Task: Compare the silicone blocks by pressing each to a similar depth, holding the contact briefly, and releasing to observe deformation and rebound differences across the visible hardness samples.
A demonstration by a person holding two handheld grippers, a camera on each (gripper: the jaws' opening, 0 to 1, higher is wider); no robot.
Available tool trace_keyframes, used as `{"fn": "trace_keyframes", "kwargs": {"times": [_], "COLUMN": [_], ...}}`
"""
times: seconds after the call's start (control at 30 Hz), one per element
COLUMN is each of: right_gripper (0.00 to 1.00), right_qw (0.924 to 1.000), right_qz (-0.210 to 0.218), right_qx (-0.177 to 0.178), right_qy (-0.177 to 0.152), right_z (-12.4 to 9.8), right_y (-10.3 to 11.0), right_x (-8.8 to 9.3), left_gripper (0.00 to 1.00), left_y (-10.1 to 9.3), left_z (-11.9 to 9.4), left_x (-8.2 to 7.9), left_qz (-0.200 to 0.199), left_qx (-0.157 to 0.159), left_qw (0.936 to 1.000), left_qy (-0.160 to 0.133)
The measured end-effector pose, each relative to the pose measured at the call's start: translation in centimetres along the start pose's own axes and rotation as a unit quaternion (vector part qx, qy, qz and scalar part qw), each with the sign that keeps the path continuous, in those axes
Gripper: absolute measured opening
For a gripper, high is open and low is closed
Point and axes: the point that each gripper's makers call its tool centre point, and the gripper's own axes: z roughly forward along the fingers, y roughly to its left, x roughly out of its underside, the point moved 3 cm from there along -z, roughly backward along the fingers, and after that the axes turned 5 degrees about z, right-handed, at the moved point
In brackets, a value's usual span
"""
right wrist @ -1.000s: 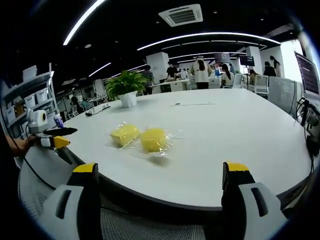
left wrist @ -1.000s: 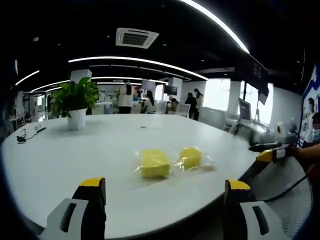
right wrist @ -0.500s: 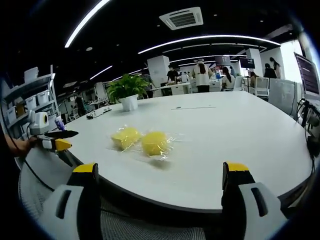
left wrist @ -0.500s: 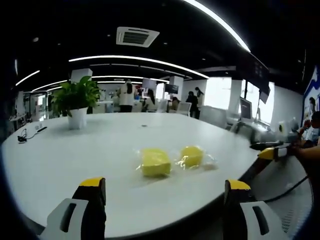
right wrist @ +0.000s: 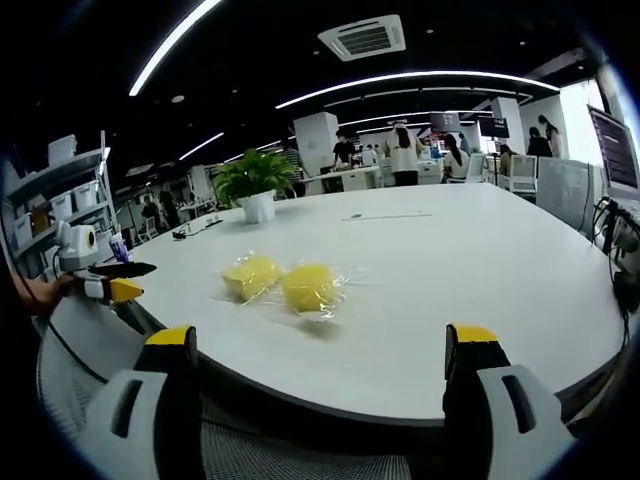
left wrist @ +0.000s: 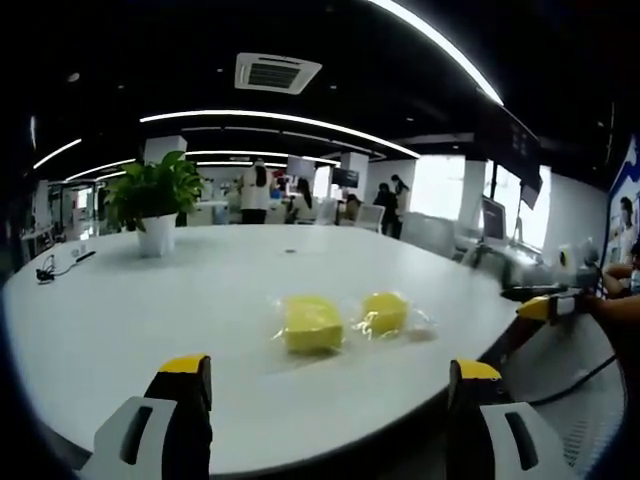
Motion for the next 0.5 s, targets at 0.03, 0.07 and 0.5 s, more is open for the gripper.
{"fn": "trace_keyframes", "kwargs": {"times": [0.03,0.07,0.5], "right_gripper": [0.96,0.96,0.96], "right_qw": [1.0000,1.0000,1.0000], "right_qz": [0.000,0.000,0.001], "right_qx": [0.000,-0.001,0.001], "right_qy": [0.001,0.002,0.007], "right_z": [0.02,0.03,0.08], "right_y": [0.01,0.02,-0.01], "right_x": [0.03,0.04,0.14], "left_gripper": [1.00,1.00,1.00], "left_y": [0.01,0.03,-0.24], "left_z": [-0.02,-0.02,0.12], "left_x": [-0.06,-0.08,-0.07], "left_qz": [-0.002,-0.003,0.000], "left_qx": [-0.001,-0.002,0.005], "left_qw": [1.0000,1.0000,1.0000], "left_qy": [-0.002,-0.002,0.004]}}
